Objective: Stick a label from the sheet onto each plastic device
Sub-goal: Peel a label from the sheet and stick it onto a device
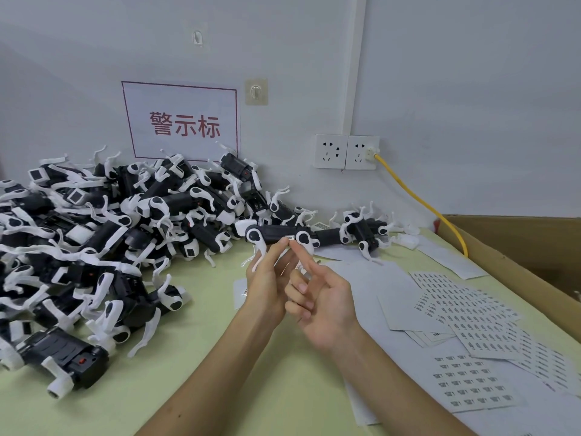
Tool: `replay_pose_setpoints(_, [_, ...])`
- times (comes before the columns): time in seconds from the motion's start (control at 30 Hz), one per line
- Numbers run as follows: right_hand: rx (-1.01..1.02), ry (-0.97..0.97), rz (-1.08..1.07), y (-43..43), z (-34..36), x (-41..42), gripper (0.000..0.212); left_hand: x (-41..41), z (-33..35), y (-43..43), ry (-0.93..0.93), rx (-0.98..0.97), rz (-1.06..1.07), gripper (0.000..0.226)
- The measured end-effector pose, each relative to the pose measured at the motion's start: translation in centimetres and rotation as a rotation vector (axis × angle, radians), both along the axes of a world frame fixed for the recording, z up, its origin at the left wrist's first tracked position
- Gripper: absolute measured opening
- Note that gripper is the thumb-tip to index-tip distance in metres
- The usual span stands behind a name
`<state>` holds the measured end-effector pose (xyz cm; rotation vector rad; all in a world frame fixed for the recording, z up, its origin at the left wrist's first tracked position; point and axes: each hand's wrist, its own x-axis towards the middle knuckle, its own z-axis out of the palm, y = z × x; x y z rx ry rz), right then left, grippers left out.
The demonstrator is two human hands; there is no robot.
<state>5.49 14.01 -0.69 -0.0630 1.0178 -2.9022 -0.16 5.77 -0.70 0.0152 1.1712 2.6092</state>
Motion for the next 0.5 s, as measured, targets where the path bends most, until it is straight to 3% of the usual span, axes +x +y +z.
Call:
replay_pose_setpoints(0.23, [0.002, -0.025, 0.007, -0.16, -0.33, -0.05, 0.044, -0.55, -0.48, 0.34, -0.026, -0.042, 0.190, 0.039])
replay_pose_setpoints(0.5, [0.035, -0.032, 0.027, -0.56, -0.39, 0.06, 0.052, -0.36, -0.52, 0.30, -0.034, -0.097, 0.357, 0.026])
